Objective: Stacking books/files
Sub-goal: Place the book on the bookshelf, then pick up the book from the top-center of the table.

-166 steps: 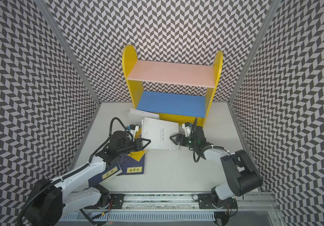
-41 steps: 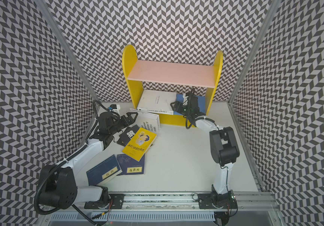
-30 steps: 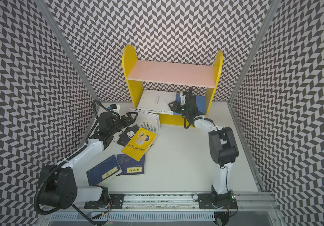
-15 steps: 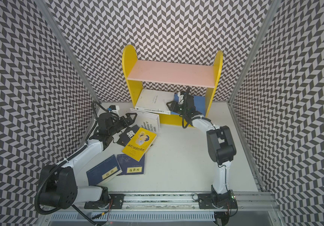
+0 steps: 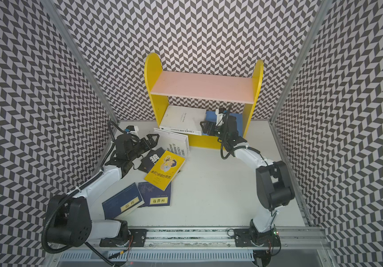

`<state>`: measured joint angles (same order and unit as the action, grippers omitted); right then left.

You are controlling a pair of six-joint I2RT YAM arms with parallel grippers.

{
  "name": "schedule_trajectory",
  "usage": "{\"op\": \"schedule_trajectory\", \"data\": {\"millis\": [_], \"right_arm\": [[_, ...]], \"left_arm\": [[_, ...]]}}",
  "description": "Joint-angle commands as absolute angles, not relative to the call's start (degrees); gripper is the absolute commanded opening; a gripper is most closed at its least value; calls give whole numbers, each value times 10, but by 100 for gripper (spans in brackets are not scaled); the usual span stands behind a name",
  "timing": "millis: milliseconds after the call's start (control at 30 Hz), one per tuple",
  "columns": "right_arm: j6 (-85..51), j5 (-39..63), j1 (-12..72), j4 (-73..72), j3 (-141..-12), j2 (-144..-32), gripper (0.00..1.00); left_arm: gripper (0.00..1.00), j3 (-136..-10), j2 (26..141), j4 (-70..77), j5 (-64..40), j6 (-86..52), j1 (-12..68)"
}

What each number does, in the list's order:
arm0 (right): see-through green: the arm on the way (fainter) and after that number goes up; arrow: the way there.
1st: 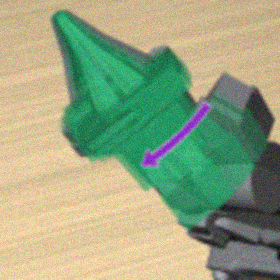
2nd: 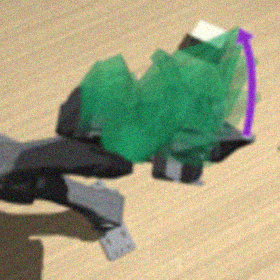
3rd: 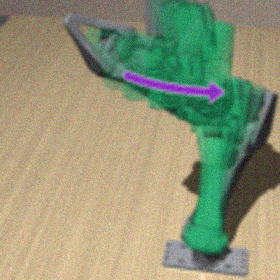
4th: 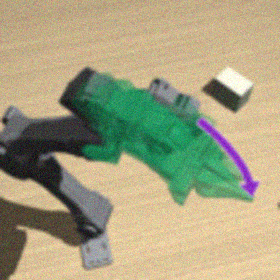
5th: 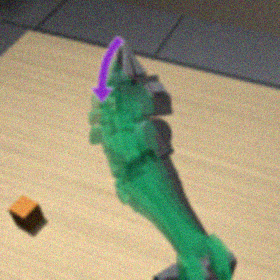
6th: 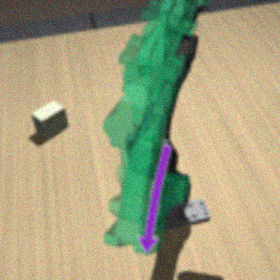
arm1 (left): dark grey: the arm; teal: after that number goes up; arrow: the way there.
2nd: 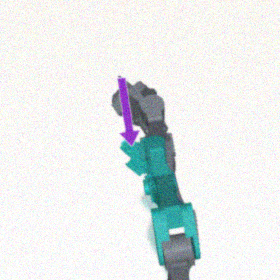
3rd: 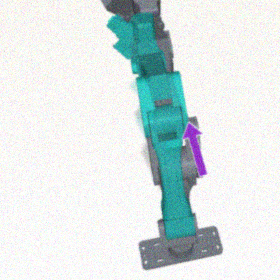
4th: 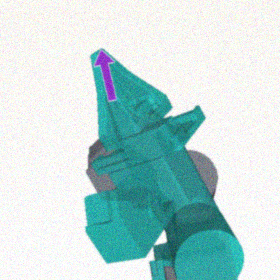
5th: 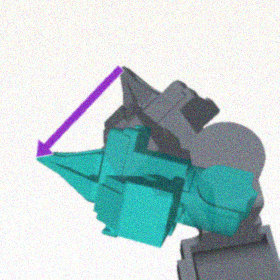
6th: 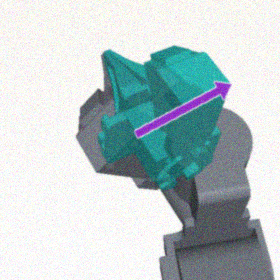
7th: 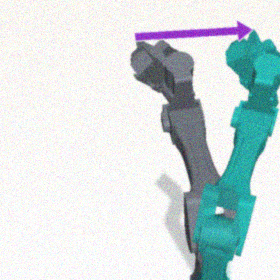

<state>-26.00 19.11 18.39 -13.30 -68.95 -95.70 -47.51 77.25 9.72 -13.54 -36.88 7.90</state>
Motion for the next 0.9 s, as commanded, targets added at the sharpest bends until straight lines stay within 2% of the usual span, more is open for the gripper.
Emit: {"op": "schedule_trajectory", "data": {"millis": [0, 67, 167, 300, 367, 433, 533, 633, 867], "right_arm": [[-181, 209, 198, -222, -623, -886, 94], [-139, 187, 222, -239, -575, -851, 99], [-122, 154, 253, -287, -509, -816, 99], [-155, 170, 263, -377, -441, -812, 100], [-138, 130, 284, -418, -407, -817, 99], [-120, 101, 295, -485, -375, -839, 100], [-114, 127, 296, -552, -369, -896, 100], [-118, 151, 299, -612, -378, -949, 94], [-90, 148, 314, -644, -425, -1030, 92]], "left_arm": [[97, -496, 779, 89, -124, -359, 67], [97, -497, 786, 95, -133, -363, 62], [97, -499, 795, 105, -150, -371, 54], [97, -498, 797, 112, -168, -375, 51], [97, -496, 797, 113, -175, -378, 51], [97, -493, 795, 113, -182, -380, 51], [97, -485, 786, 110, -185, -383, 51], [97, -479, 774, 106, -187, -385, 51], [97, -468, 774, 104, -169, -378, 50]]}}
